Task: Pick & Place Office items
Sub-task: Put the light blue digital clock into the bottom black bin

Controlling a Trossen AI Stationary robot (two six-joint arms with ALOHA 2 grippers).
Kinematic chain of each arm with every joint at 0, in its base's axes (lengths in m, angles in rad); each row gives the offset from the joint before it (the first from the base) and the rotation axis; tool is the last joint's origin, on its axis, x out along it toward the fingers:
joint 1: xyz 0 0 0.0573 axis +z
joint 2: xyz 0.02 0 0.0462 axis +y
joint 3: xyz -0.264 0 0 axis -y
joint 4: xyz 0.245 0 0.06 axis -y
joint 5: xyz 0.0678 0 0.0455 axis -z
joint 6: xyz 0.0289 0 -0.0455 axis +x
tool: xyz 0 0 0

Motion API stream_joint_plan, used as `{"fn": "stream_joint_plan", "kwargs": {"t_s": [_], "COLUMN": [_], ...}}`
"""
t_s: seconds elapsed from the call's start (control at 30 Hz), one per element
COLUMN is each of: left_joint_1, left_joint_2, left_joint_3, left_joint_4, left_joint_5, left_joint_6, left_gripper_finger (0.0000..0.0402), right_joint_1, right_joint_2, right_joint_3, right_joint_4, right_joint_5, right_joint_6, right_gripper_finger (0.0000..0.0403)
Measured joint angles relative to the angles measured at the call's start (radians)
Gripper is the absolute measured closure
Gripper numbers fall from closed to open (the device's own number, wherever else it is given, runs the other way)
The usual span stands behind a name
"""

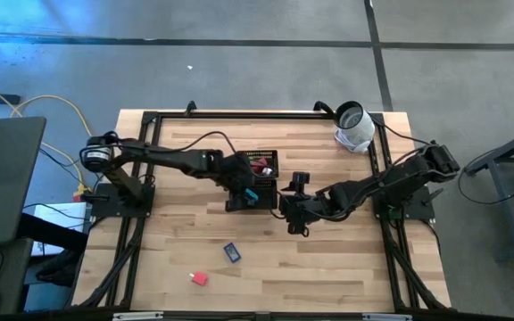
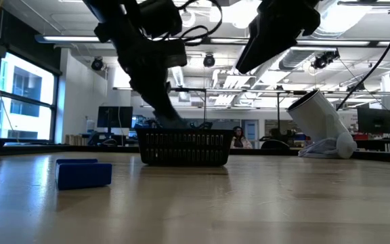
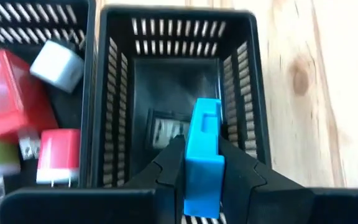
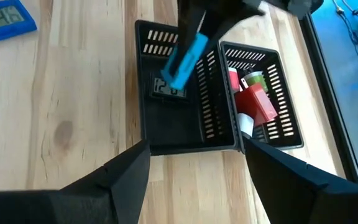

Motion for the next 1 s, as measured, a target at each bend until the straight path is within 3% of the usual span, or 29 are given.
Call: {"fn": "stream_joint_plan", "kwargs": {"t_s": [0.7,1.0], "left_joint_1": [0.022,0.021], "left_joint_2": [0.019,0.019], "left_joint_3": [0.0,0.0], "left_joint_4": [0.051,0.056], "left_joint_5": [0.061,0.06], "left_joint_6": [0.005,0.027], "left_gripper_finger": [0.0338,0.0267], "right_joint_1": [0.0,0.0], "right_joint_2": [0.0,0.0], "right_joint_3": [0.0,0.0], "right_joint_4": [0.018,0.018], "right_joint_5": [-0.025,-0.026], "right_joint_6": [-0.007,-0.007], "right_gripper_finger": [0.0152,0.0152]}}
